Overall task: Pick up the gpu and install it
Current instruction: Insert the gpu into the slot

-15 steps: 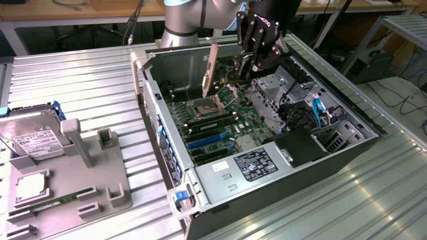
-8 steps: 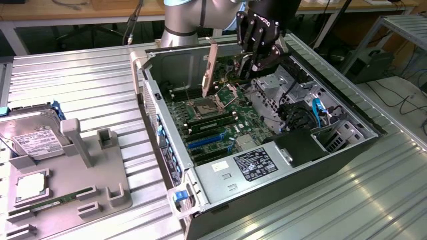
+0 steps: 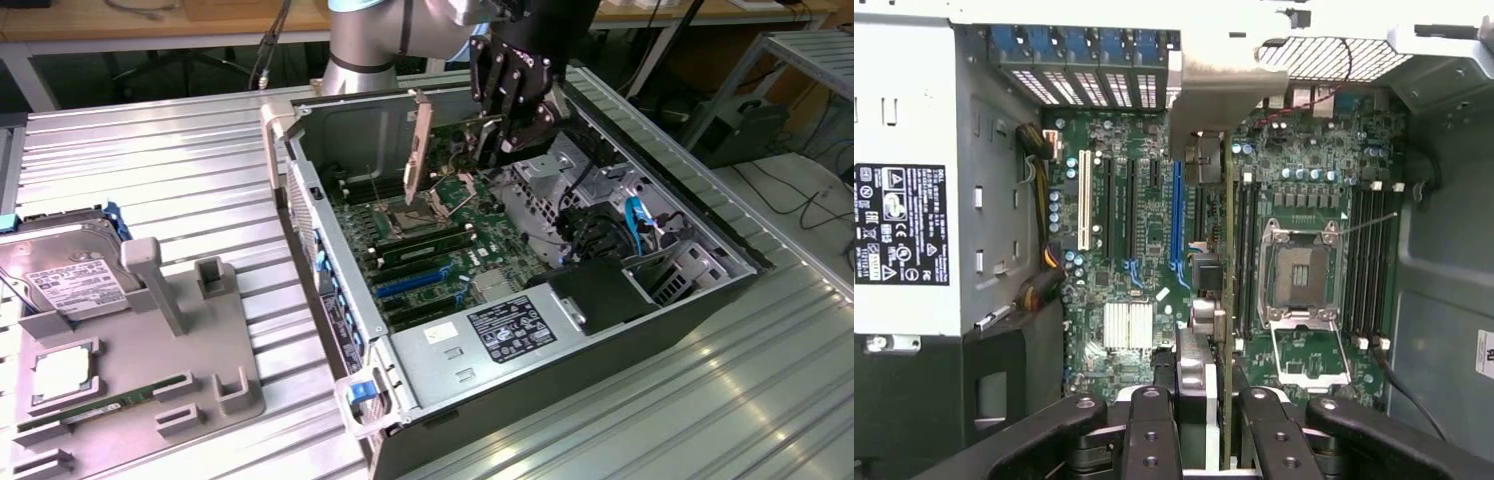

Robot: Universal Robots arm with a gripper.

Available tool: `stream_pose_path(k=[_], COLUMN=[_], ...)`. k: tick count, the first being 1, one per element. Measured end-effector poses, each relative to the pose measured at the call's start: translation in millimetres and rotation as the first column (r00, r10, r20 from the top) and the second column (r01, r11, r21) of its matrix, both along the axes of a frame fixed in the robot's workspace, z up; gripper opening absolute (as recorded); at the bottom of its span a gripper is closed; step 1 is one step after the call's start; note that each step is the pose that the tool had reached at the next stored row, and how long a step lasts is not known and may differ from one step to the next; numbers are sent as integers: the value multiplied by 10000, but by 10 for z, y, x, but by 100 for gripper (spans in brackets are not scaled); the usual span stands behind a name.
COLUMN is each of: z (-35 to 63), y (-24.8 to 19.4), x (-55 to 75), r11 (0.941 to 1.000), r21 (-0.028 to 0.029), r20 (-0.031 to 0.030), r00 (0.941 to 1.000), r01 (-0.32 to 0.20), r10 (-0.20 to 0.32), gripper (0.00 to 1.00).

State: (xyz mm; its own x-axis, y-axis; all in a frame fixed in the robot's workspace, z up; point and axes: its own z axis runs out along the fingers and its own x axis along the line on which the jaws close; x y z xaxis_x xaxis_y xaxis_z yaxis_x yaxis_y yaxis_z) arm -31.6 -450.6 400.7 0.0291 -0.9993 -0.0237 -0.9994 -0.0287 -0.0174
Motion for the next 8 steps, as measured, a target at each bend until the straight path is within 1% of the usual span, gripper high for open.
stream_pose_path(k=[2,5,6,7,8], z=[-47,-102,-120,-135,-154], y=[0,0,0,0,2], x=[-4,-6,-12,-24,-25], r11=[10000,9999,9998,9998,9998], r21=[2,1,1,0,-1], r20=[0,-1,-6,-27,-29], r00=[10000,9999,9998,9998,9998], r01=[13,164,202,205,198], r10=[-13,-164,-202,-205,-198], gripper=[29,29,29,29,29])
